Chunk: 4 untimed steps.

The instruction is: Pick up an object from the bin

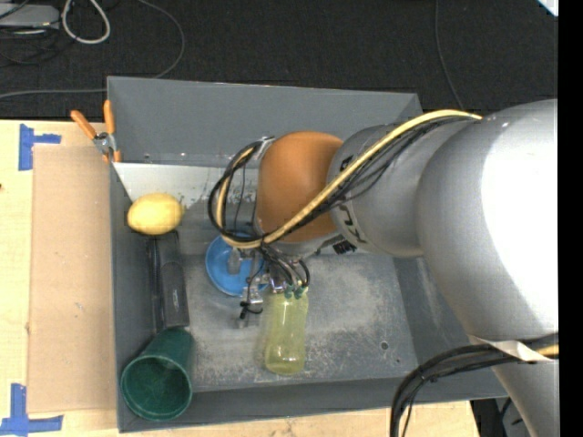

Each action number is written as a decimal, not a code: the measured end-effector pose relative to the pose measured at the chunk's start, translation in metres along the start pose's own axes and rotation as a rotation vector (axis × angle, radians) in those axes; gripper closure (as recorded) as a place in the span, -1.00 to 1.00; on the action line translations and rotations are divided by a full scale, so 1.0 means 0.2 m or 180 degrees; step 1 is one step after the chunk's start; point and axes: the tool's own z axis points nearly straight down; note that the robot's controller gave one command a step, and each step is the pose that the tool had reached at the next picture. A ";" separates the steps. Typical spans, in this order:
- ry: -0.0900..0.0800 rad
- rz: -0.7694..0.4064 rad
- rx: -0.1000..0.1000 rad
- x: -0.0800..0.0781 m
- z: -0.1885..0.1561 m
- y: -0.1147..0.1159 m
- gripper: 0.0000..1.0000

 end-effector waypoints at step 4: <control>0.0016 0.0044 0.0000 0.00 -0.10 0.00 1.00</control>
Offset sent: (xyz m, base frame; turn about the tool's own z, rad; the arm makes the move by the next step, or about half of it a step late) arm 0.0026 0.0001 -0.0006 0.0131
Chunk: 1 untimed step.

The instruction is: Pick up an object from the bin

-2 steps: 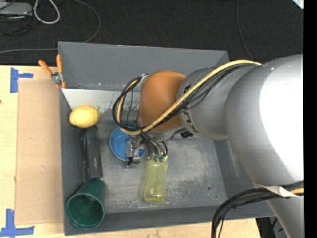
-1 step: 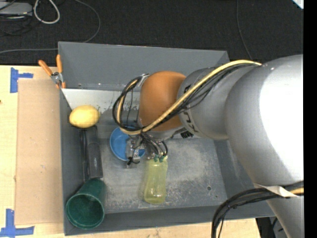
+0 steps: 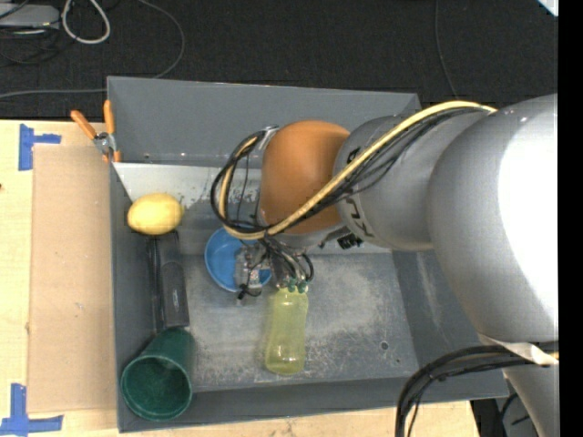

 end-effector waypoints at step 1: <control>0.0001 0.0001 0.0000 0.00 -0.18 0.00 1.00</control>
Offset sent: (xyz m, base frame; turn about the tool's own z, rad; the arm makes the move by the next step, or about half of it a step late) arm 0.0002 0.0001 0.0409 0.0001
